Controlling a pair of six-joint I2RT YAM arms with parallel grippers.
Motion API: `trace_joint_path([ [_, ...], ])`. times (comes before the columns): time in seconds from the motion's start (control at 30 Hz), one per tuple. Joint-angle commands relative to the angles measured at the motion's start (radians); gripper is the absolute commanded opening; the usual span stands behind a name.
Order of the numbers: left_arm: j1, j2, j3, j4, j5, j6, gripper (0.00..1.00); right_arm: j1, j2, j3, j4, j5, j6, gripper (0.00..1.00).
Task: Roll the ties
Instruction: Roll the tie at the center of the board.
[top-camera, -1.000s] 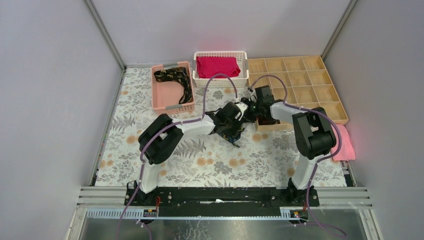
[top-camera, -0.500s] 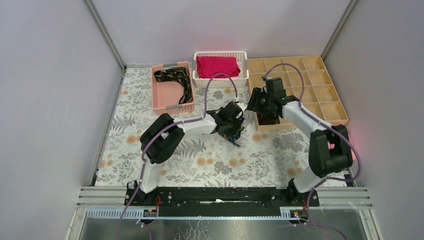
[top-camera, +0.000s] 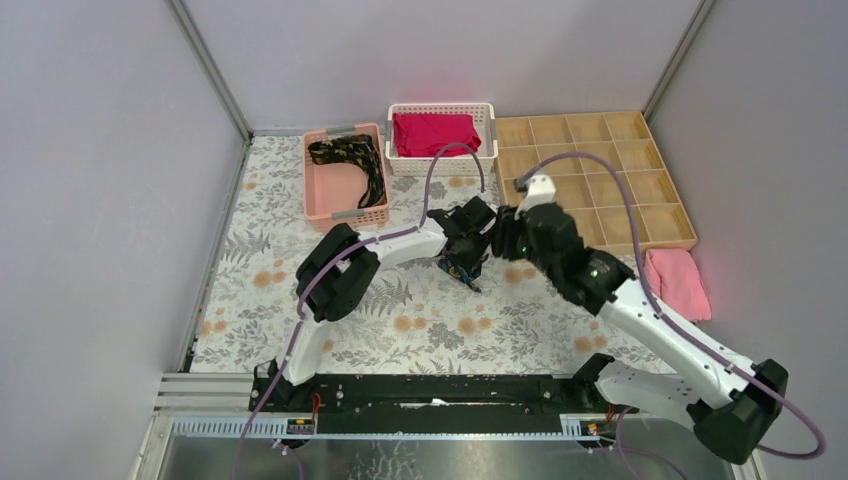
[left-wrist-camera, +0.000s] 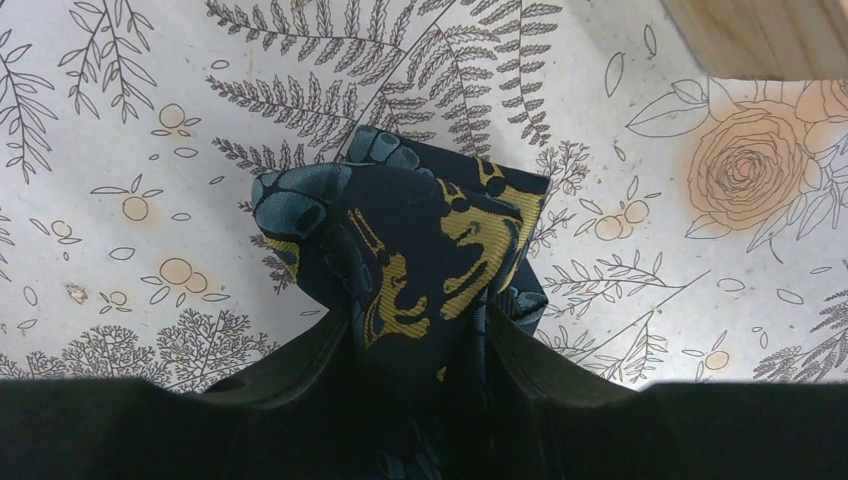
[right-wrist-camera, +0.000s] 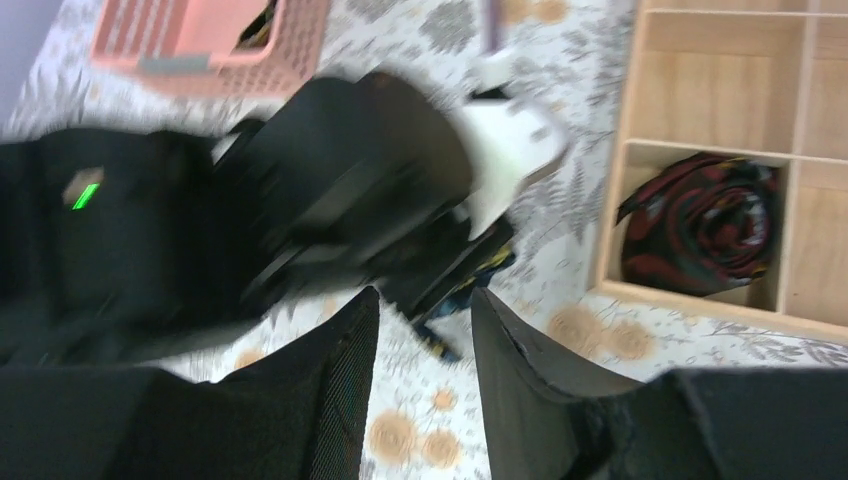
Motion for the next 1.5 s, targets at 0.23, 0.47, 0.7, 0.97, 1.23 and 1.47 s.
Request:
trace_joint_path([
  [0.23, 0.007, 0.268, -0.040, -0.283, 0.040, 0.071, 0.32, 0.578, 0.105, -0.031, -0.155, 0.604, -0.080, 0.46],
  [0.47, 0.006, 0.298, -0.026, -0.299, 0.066, 0.098, 0.32, 0.794, 0.351, -0.017, -0.146, 0.772, -0.145, 0.48],
  [0.7, 0.008, 0.307, -0.024, -0.299, 0.081, 0.111, 0.32, 0.833, 0.638, 0.063, -0.121, 0.853, -0.251, 0.52],
  [0.97, 0.007, 0.318, -0.028, -0.302, 0.082, 0.124, 0.32, 0.807, 0.869, 0.135, -0.035, 0.953, -0.438, 0.66],
  [1.23, 0.007, 0.310, -0.046, -0.300, 0.082, 0.134, 0.31, 0.723, 1.028, 0.194, -0.028, 1.048, -0.495, 0.65],
  [1.47, 0.007, 0.309, -0.041, -0.292, 0.106, 0.135, 0.31, 0.653, 1.076, 0.223, 0.018, 1.057, -0.571, 0.68],
])
